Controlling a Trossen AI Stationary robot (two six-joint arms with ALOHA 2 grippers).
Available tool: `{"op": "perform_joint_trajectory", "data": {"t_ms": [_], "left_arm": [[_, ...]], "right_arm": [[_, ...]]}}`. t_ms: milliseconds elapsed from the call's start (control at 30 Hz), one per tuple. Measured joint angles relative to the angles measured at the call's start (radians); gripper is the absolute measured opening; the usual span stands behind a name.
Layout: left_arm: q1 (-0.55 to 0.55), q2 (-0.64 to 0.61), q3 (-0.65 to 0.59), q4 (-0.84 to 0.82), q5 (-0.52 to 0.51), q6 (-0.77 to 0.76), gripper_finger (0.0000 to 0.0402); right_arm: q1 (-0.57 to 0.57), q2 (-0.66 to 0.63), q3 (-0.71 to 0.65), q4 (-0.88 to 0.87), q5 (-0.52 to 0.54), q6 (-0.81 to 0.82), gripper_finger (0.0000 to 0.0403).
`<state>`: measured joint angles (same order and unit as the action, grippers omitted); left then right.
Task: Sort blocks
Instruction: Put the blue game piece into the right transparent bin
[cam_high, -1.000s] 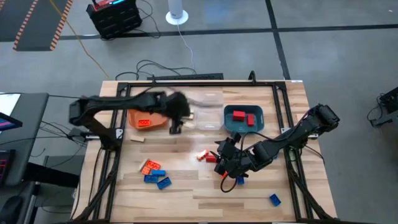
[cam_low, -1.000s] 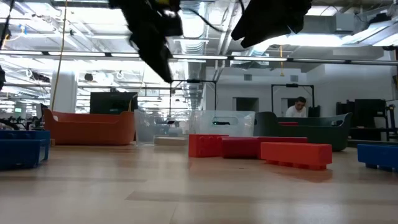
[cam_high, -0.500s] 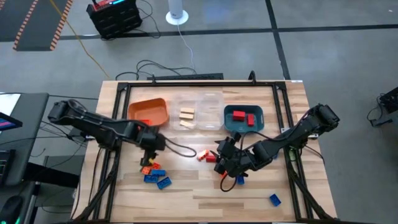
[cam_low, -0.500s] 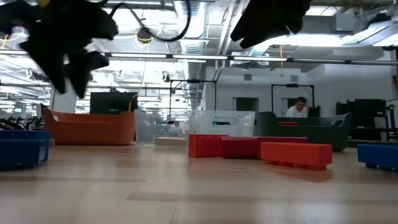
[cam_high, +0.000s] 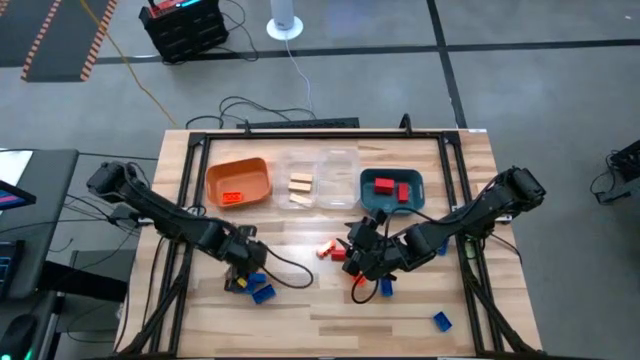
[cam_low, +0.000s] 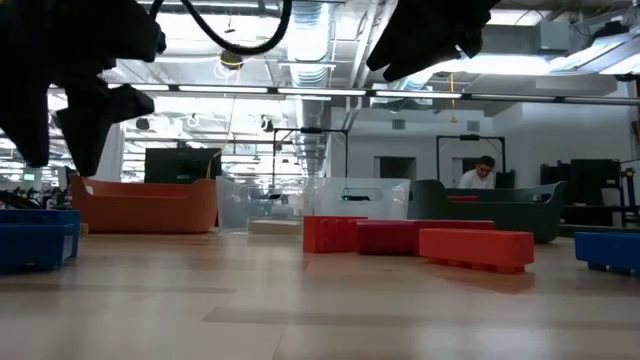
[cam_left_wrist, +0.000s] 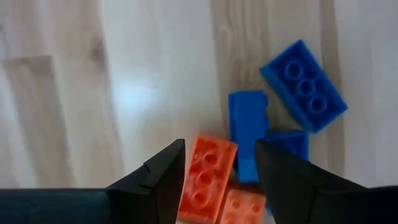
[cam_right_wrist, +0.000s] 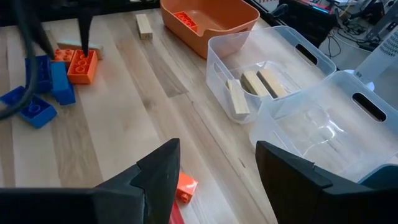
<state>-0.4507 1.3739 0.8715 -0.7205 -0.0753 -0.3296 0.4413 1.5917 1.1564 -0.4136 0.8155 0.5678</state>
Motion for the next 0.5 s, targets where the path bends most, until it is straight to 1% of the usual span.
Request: {"op": "perform_joint_trajectory", "data": {"t_ms": [133, 267, 333, 500], "left_arm": [[-0.016, 0.064, 0.0, 0.019, -0.011, -0.023, 0.0187], [-0.028, 0.111, 0.0, 0.078, -0.015, -0.026, 0.0187], [-0.032, 0.119, 0.002, 0.103, -0.015, -0.025, 0.0187], [-0.034, 0.11, 0.028, 0.1, -0.012, -0.025, 0.0187]], "right_arm": [[0.0, 0.0, 0.0, 0.004, -0.001, 0.0, 0.0244], [0.0, 0.0, 0.0, 0.004, -0.001, 0.0, 0.0244], [0.0, 0.0, 0.0, 0.004, -0.001, 0.0, 0.0244], [0.0, 0.0, 0.0, 0.003, -0.002, 0.0, 0.0244]]}}
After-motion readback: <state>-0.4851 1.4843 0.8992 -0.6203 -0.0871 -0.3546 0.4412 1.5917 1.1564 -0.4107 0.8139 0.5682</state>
